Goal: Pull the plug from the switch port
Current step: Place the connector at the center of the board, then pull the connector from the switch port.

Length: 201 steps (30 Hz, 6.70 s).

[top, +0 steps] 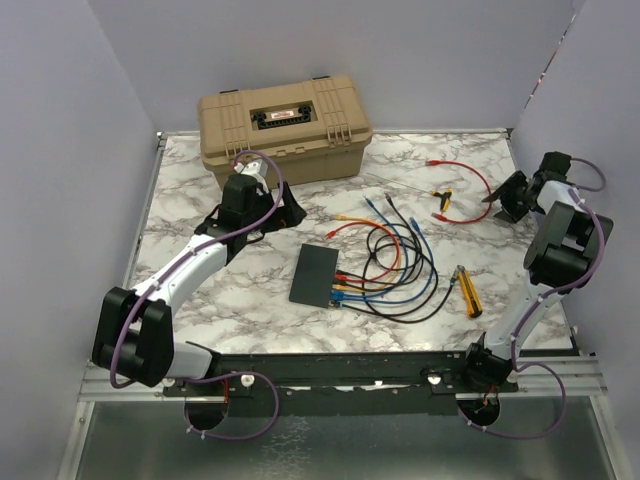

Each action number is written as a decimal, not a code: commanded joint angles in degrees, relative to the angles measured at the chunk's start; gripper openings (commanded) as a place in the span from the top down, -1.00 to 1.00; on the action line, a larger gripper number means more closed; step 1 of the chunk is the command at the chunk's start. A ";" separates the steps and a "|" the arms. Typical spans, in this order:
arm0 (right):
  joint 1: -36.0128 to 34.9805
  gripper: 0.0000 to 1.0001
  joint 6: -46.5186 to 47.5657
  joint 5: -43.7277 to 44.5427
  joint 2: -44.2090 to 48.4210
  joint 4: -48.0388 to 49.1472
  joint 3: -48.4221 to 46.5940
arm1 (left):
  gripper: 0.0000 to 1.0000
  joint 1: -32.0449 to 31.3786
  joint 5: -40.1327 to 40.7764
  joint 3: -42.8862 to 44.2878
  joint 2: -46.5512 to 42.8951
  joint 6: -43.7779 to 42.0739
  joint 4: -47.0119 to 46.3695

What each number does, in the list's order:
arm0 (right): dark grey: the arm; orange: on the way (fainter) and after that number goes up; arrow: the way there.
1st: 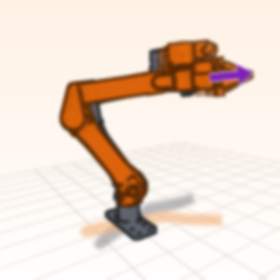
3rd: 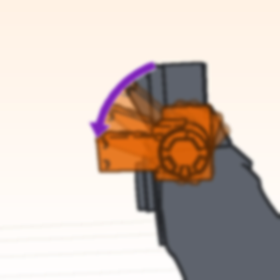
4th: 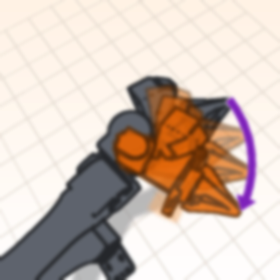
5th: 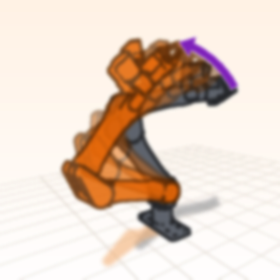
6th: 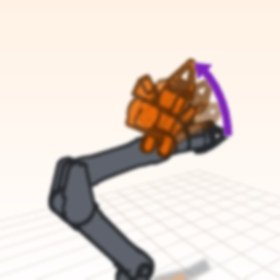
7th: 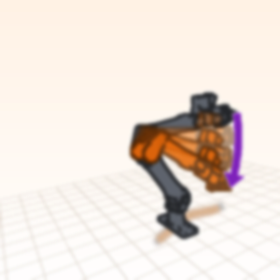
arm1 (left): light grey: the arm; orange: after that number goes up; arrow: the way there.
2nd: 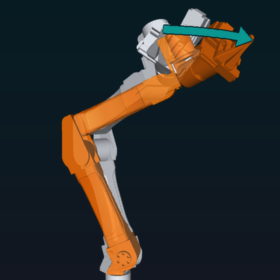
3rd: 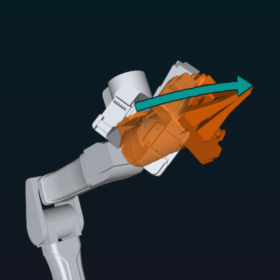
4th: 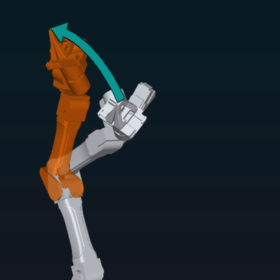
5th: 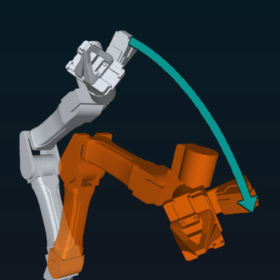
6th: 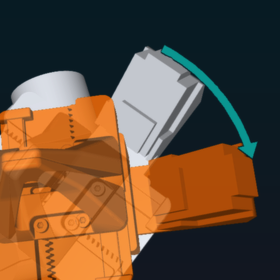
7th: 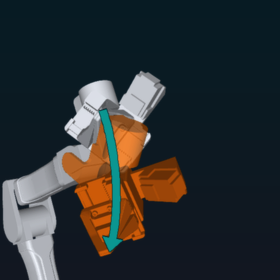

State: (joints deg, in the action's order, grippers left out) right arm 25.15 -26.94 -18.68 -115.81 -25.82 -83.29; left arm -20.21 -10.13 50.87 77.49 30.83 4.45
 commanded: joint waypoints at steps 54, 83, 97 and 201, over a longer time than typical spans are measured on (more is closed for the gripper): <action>-33.10 -0.84 11.83 -21.74 20.13 -5.47 15.20 | -0.82 1.07 -4.66 -2.53 11.90 4.01 12.39; -46.13 -0.77 11.30 -31.59 7.70 -5.11 8.60 | -0.65 0.80 -8.74 -6.35 14.29 4.02 7.93; -47.67 -0.58 14.43 -32.95 3.38 -7.36 7.68 | -0.36 -0.64 -9.49 -9.46 14.37 6.53 4.93; -49.90 0.23 11.76 -42.55 -15.81 4.86 7.88 | 0.38 -3.89 -8.24 -13.21 14.23 7.40 8.29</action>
State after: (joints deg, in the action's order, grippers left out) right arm -24.03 -15.70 -64.86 -127.07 -24.80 -75.07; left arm -22.63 -21.91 39.68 87.59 39.79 8.32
